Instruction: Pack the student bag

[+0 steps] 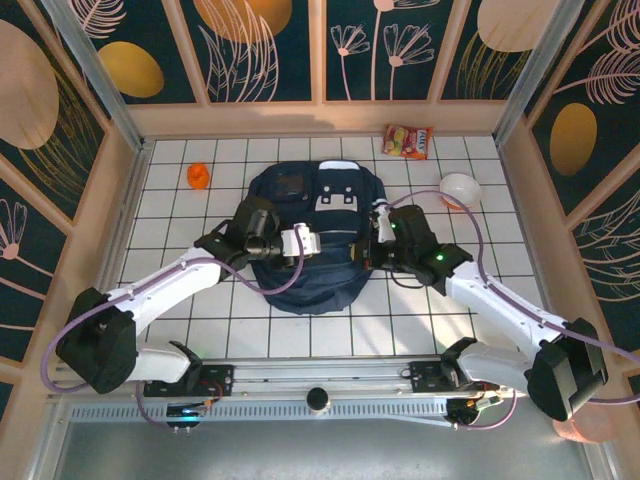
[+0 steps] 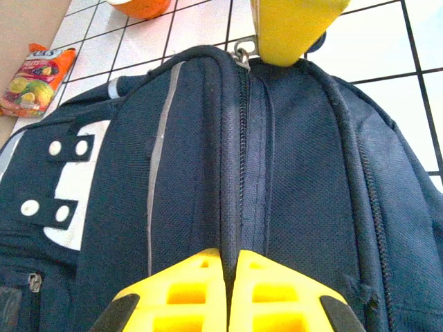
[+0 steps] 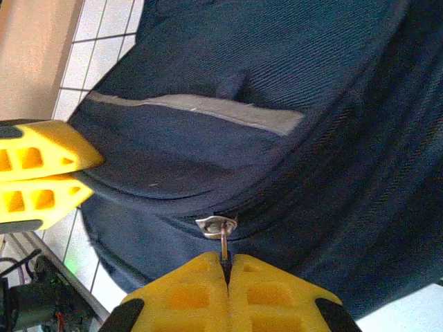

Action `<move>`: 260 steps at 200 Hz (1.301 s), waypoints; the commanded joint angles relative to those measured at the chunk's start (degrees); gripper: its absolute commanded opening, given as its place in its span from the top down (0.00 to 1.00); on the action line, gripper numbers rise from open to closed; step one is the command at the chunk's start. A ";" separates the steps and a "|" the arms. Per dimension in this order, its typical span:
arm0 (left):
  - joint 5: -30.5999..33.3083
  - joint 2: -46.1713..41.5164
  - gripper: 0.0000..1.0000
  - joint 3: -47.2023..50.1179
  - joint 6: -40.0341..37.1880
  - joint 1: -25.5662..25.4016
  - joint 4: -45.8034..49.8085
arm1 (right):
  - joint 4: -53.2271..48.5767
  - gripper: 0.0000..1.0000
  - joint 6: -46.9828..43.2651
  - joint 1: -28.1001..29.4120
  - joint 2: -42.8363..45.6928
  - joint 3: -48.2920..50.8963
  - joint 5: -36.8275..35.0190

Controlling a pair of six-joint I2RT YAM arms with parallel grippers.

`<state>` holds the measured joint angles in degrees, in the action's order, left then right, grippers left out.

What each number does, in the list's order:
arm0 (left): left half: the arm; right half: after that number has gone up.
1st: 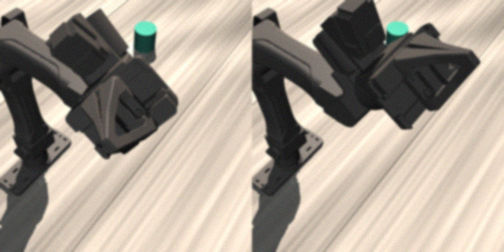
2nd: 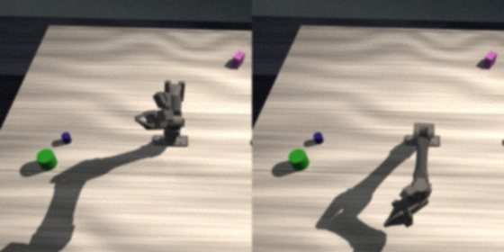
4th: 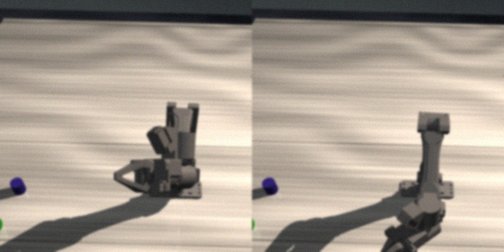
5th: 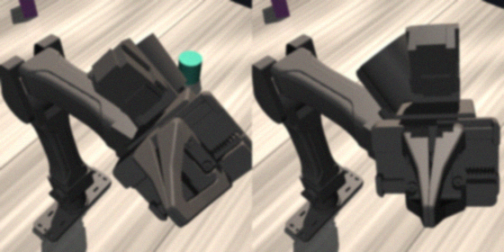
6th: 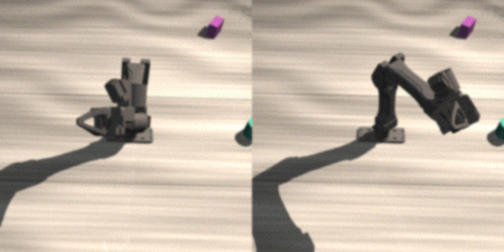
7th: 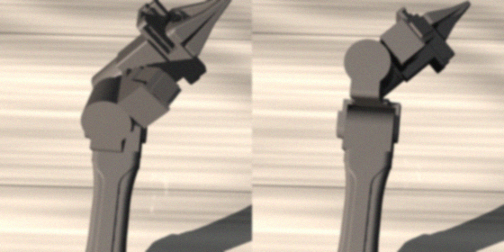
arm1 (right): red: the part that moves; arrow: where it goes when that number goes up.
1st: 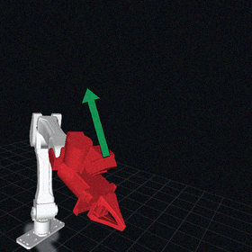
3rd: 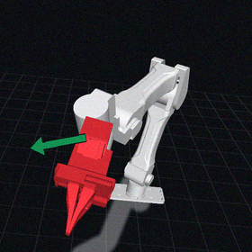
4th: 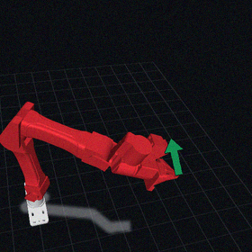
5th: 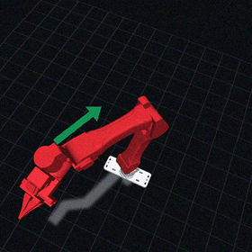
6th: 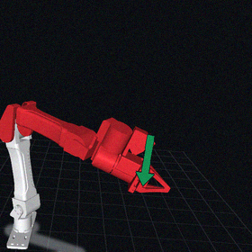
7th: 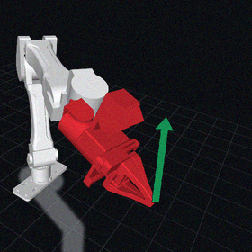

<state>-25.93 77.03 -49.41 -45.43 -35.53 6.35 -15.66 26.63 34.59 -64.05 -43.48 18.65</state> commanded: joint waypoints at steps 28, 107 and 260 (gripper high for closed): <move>-2.70 -2.20 0.70 -2.56 -1.72 1.21 5.76 | 3.06 1.00 -1.36 -0.37 0.11 1.03 2.98; -5.73 6.88 0.34 -14.16 2.98 -4.99 9.71 | 5.23 1.00 -2.19 -0.02 -2.04 0.09 4.99; 3.35 5.55 1.00 -9.03 2.80 -5.06 5.84 | 6.31 1.00 -2.16 -4.61 -0.20 2.26 6.48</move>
<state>-23.09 84.95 -60.03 -41.67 -40.95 13.21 -12.10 25.76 32.99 -66.04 -42.98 23.77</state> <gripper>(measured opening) 0.046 0.047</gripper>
